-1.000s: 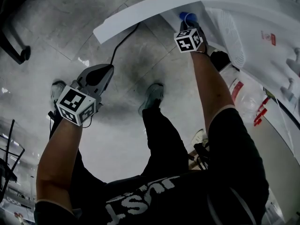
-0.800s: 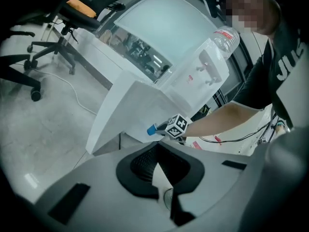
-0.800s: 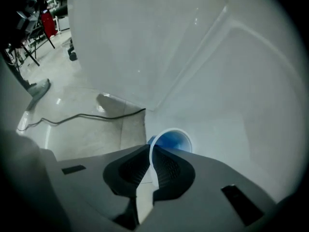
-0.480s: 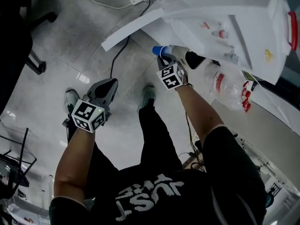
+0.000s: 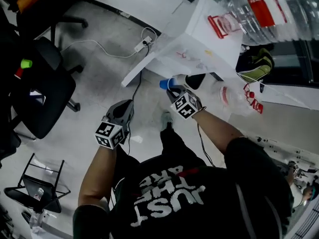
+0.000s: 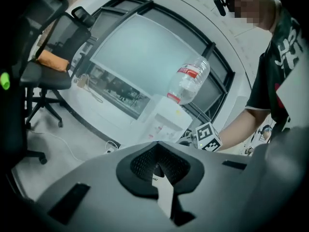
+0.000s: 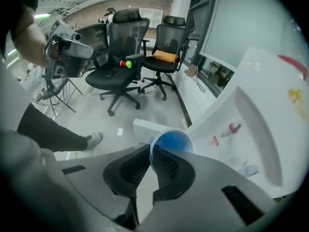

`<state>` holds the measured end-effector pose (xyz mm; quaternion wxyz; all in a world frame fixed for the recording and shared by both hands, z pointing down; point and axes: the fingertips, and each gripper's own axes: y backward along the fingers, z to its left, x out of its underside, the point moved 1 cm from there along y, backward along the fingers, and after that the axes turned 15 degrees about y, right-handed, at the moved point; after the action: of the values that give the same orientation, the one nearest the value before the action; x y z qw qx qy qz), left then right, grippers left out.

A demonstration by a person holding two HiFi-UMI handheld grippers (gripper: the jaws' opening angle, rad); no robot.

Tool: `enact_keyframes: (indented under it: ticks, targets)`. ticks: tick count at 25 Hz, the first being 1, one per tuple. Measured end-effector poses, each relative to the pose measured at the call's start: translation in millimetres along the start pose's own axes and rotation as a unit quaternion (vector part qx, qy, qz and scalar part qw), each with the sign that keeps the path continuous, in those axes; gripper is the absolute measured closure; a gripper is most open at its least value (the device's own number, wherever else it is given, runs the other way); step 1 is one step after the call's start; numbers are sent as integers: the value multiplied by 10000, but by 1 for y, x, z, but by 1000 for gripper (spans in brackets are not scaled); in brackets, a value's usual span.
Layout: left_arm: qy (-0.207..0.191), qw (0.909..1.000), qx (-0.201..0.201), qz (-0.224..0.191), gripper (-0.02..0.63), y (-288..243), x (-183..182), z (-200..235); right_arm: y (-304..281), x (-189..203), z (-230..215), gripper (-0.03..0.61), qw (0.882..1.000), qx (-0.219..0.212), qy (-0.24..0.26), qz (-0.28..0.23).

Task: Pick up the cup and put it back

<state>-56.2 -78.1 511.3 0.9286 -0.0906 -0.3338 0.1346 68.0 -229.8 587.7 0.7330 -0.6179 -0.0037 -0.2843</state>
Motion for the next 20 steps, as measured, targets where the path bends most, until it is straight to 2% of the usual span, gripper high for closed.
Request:
enact_keyframes:
  ticks: [6, 10, 15, 20]
  targets:
    - [-218, 9991, 302, -185, 605, 50, -84, -69, 111, -69, -4, 531, 9993, 104, 239, -278]
    - [-594, 9956, 722, 26, 606, 81, -124, -105, 173, -115, -11, 531, 9975, 466, 117, -513]
    - [-1331, 9818, 1241, 535, 606, 124, -164, -138, 232, -167, -8, 531, 9901, 990, -463, -885]
    - [-1642, 9693, 1636, 820, 605, 147, -210, -164, 286, -209, -1, 531, 9770, 1486, -859, -1264]
